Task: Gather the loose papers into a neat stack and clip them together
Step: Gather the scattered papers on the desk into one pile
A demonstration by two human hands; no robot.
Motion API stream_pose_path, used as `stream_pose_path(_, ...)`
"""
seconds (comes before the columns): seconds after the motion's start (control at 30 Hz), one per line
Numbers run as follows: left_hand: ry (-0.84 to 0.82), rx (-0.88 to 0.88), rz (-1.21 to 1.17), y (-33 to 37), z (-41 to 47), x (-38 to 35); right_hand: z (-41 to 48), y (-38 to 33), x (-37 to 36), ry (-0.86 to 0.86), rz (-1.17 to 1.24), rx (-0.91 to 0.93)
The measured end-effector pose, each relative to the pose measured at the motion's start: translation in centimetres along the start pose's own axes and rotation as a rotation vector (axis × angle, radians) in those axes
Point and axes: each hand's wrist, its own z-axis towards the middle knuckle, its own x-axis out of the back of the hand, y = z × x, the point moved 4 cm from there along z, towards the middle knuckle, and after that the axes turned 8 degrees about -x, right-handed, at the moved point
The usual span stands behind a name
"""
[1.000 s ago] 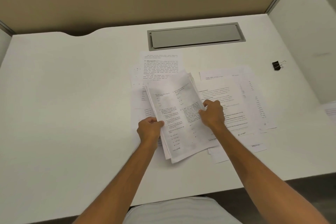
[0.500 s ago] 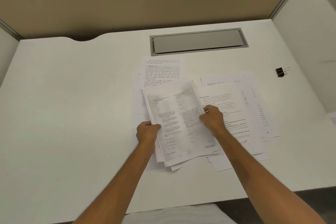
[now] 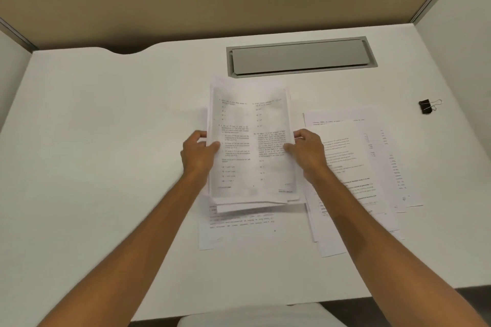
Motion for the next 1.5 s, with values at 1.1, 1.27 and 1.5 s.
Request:
stream_pose_path(1.1,-0.033,0.176,0.122,-2.7,6.1,-1.0,3.2,-2.9,-6.1,0.136,-0.250,-0.187)
stream_pose_path(1.27,-0.076,0.081,0.083,-2.3,5.2,-0.8,3.0,-2.8,-6.4,0.109,-0.286,-0.126)
stream_pose_path(1.5,-0.091,-0.151,-0.072,-0.7,4.1,1.6,2.6,-3.2,-4.1,-0.135,0.133,-0.016)
